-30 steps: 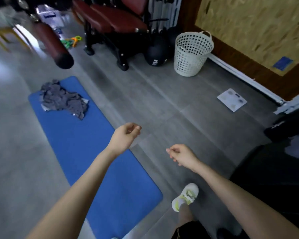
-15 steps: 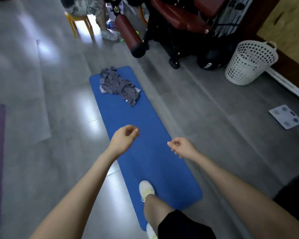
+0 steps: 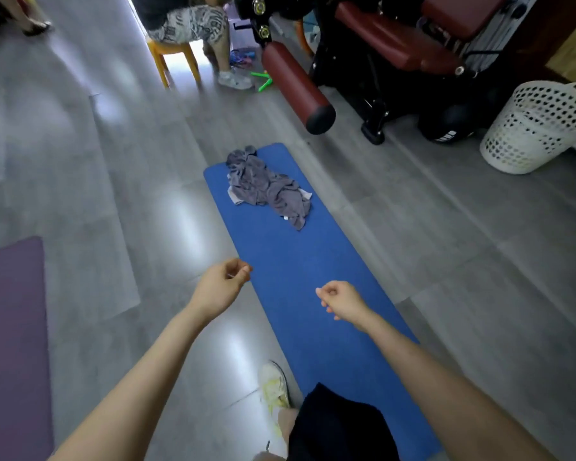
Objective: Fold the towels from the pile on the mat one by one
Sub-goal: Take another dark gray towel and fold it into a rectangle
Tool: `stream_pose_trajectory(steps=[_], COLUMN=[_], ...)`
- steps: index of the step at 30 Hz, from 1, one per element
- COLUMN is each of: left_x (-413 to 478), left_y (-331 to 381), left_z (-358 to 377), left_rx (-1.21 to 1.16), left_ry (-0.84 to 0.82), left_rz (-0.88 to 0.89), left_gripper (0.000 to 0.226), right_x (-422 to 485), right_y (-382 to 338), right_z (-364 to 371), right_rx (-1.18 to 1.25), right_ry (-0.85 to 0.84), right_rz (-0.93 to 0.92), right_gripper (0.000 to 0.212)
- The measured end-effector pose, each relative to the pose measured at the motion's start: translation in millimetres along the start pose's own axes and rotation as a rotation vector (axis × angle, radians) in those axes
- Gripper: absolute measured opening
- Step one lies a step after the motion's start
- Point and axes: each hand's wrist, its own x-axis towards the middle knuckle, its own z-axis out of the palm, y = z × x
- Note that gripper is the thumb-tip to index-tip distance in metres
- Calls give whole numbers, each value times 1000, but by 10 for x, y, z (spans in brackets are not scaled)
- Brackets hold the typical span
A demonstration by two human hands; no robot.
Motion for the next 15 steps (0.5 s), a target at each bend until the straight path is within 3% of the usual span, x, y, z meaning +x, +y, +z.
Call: stream_pose_trajectory(steps=[7,15], left_x=[1031,2543], left_y=[-107,-148], left_z=[-866,-1618], left_rx=[106,204], left_ry=[-76,-242], left_rz=[33,133], left_gripper=[21,16], right_x=[650,1506], right_y=[-966,-1692], right_z=[175,523], right_rx=[-1,-6], right_ry=[96,229], right_rz=[5,133], right_gripper=[26,28])
